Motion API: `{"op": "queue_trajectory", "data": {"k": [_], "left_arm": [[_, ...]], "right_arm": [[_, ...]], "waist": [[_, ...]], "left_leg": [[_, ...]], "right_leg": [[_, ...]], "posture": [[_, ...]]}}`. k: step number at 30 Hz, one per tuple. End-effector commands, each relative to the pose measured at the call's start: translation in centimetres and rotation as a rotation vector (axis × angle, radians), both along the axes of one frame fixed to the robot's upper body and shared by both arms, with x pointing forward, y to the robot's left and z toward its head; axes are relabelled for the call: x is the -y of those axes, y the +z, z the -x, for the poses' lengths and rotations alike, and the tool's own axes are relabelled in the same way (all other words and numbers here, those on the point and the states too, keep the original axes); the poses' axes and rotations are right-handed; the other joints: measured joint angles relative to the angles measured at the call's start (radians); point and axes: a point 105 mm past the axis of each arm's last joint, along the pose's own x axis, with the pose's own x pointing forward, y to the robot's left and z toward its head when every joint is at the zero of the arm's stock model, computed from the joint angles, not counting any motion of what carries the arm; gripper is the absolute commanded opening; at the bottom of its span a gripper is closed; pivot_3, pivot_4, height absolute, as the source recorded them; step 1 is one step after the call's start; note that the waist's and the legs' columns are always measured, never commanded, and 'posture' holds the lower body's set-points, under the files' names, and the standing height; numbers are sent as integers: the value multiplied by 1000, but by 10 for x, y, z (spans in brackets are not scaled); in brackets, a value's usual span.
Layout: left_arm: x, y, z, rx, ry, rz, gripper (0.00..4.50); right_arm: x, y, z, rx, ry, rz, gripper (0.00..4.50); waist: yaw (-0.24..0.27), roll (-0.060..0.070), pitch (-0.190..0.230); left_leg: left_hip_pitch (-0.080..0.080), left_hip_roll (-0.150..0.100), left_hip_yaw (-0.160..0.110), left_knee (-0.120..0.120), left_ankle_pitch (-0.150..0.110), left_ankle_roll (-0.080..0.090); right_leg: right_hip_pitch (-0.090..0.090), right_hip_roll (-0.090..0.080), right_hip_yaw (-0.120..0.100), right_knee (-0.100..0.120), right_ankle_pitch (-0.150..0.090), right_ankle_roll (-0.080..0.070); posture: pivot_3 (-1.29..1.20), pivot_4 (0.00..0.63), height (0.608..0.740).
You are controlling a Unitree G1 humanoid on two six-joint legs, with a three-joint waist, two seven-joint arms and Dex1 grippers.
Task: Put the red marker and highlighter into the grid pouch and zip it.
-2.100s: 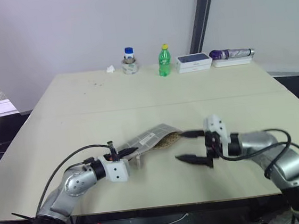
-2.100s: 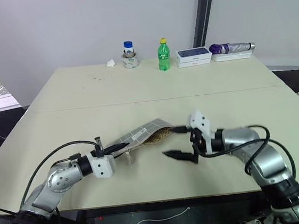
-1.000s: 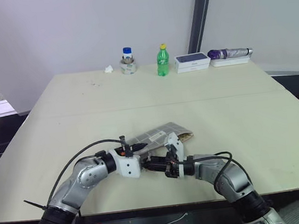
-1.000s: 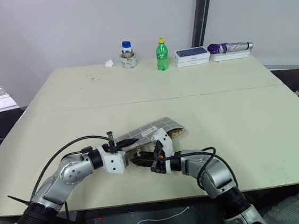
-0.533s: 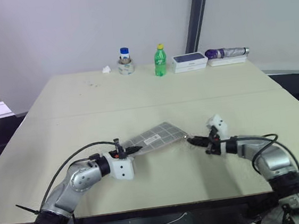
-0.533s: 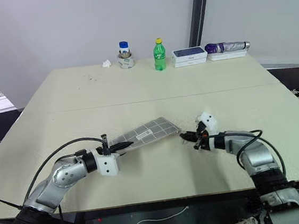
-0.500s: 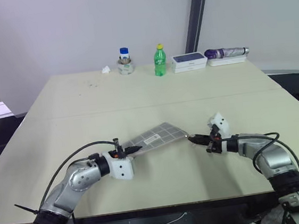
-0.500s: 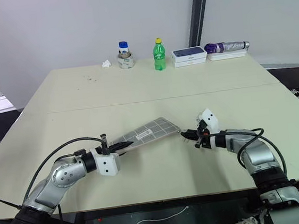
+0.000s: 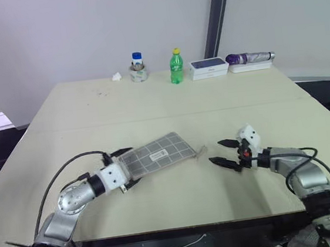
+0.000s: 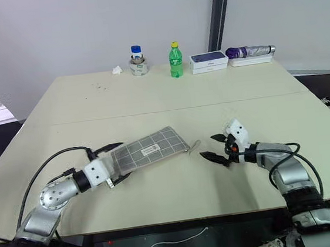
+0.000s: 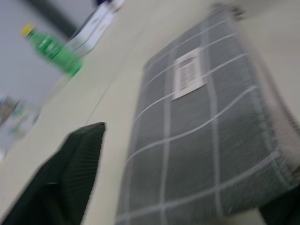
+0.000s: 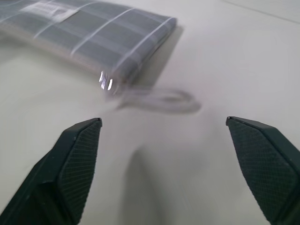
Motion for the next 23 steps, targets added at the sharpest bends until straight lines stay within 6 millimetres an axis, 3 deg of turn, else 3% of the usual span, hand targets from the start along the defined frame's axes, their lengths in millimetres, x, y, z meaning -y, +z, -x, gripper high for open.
{"op": "queue_trajectory", "data": {"k": [1, 4, 10, 14, 18, 23], "left_arm": [[2, 23, 15, -19, -24, 160, 4322], [-15, 23, 26, -92, 21, 220, 4322], [-79, 17, 38, -201, 189, 250, 4322], [-125, 22, 46, -173, 372, 363, 4322], [-146, 17, 52, -154, 477, 357, 4322], [-154, 17, 62, -137, 481, 324, 4322]], "right_arm": [[-5, 31, 9, 85, 49, -44, 4500], [-9, 35, 22, 71, 102, -55, 4500], [6, 41, 29, 69, 101, -28, 4500], [18, 41, 29, 66, 86, 8, 4500], [26, 31, 31, 34, 93, 48, 4500], [30, 37, 24, 53, 82, 50, 4500]], "waist": [[-2, 0, 0], [-2, 0, 0], [-2, 0, 0], [1, 0, 0], [2, -1, 0], [-1, -1, 1]], "left_leg": [[0, 0, 0, 0, 0, 0], [1, 1, -1, -1, 0, 0], [1, 0, 0, 0, 0, 0], [1, 0, 0, -1, 0, 0], [1, 0, -1, 0, 0, 1], [1, 0, 0, -1, -1, 1]], "right_leg": [[0, 0, 0, 0, 0, 0], [0, 0, 0, 0, 0, 0], [1, 0, 0, -1, 0, 0], [1, -1, 0, -1, 0, 0], [2, -1, -1, -1, 0, 0], [1, -1, -1, -1, 0, 0]], "posture": [[0, 150, 740], [0, 150, 740], [0, 150, 740], [0, 150, 740], [0, 150, 740], [0, 150, 740]]}}
